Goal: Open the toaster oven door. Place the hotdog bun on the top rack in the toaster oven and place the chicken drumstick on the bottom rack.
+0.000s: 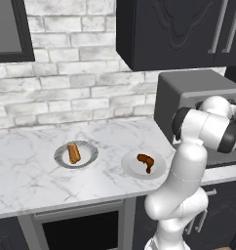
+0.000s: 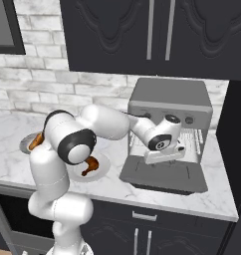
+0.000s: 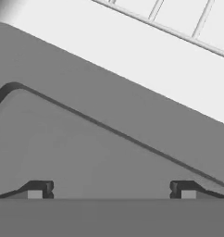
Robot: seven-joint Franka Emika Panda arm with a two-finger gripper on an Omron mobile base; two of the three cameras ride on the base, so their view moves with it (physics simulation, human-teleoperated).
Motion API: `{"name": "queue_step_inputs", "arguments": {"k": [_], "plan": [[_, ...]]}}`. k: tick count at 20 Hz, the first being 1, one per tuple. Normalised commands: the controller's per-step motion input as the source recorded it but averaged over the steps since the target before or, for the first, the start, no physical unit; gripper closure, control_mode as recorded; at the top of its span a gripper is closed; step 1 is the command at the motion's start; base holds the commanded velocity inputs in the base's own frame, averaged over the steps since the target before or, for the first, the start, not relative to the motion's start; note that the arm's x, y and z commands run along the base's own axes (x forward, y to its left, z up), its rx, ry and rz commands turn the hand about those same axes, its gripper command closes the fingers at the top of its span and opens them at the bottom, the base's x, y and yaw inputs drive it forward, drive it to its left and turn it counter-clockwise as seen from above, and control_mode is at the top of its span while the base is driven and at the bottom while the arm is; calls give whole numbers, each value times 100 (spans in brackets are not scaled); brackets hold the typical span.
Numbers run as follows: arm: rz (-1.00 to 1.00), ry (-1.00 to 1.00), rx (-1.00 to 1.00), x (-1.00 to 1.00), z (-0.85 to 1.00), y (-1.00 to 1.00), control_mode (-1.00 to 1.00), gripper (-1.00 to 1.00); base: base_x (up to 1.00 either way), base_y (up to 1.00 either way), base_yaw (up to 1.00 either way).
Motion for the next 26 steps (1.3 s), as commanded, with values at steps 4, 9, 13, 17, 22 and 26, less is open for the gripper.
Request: {"name": "queue_step_inputs", "arguments": {"k": [4,9,13,17,22,26], "plan": [[18,2,-2,-76,-80,0,-100,-100,0,0,0],[7,0,0,-81,-82,3,-100,-100,0,0,0],[1,-4,0,-38,-4,0,-100,-100,0,0,0],[0,-9,0,-18,69,-10,-100,-100,0,0,0],[0,-16,0,-14,63,-9,-100,-100,0,0,0],[-1,-19,7,-1,42,-7,-100,-100,0,0,0]]}}
